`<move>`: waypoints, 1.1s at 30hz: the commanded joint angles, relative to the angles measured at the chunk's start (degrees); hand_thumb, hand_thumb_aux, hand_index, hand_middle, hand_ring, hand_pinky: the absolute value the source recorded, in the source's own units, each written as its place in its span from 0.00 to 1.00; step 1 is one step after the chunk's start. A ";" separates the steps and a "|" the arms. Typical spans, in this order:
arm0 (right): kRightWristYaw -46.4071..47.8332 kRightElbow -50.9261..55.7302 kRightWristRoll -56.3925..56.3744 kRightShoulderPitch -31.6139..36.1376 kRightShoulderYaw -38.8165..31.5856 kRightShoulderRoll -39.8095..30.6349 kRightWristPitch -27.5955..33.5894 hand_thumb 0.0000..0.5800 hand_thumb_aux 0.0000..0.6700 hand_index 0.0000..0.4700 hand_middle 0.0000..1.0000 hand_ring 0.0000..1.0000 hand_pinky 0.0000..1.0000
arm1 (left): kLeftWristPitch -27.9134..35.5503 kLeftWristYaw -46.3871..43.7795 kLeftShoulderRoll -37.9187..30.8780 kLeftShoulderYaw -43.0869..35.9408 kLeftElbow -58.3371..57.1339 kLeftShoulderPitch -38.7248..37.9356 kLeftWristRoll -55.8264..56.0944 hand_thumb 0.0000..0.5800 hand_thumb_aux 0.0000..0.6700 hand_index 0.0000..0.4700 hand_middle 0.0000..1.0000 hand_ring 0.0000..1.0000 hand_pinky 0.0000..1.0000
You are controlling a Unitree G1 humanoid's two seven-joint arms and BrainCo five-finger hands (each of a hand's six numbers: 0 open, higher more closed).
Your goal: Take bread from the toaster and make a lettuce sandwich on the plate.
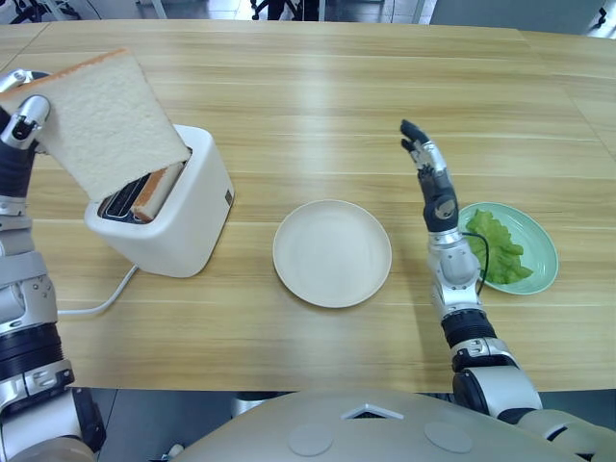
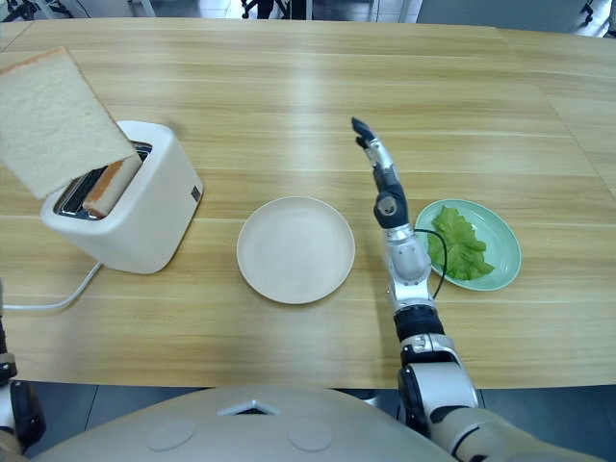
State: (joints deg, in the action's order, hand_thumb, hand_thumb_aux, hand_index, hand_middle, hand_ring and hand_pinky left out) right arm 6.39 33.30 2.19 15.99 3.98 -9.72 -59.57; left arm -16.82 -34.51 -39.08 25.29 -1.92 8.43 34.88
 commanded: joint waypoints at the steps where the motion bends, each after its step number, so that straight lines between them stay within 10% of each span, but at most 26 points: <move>1: -10.38 -1.04 11.26 -0.38 5.60 -4.00 3.88 0.00 0.00 0.00 0.00 0.00 0.00 | 4.13 -2.80 2.15 -4.23 4.03 2.03 1.38 1.00 1.00 0.98 1.00 1.00 1.00; 11: -40.08 -13.21 49.72 -8.49 5.73 -19.63 32.59 0.00 0.00 0.00 0.00 0.00 0.00 | 5.83 -7.87 12.29 -22.72 -1.07 9.36 -11.15 1.00 1.00 0.98 1.00 1.00 1.00; 19: -48.07 4.15 59.64 -8.58 -4.85 -26.13 51.67 0.00 0.00 0.00 0.00 0.00 0.00 | 1.88 -8.43 19.94 -31.63 -12.14 14.93 -21.71 1.00 1.00 0.98 1.00 1.00 1.00; 33: -50.22 23.25 54.00 -5.15 -16.32 -24.06 57.83 0.00 0.00 0.00 0.00 0.00 0.00 | -3.84 -10.40 23.93 -34.84 -31.63 18.39 -29.15 1.00 1.00 0.98 1.00 1.00 1.00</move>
State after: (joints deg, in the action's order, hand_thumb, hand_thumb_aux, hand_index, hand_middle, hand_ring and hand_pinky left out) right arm -43.95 53.73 57.80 10.65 -10.63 -34.45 -2.19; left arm -19.83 -44.04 -14.98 -8.98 -31.39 26.59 7.03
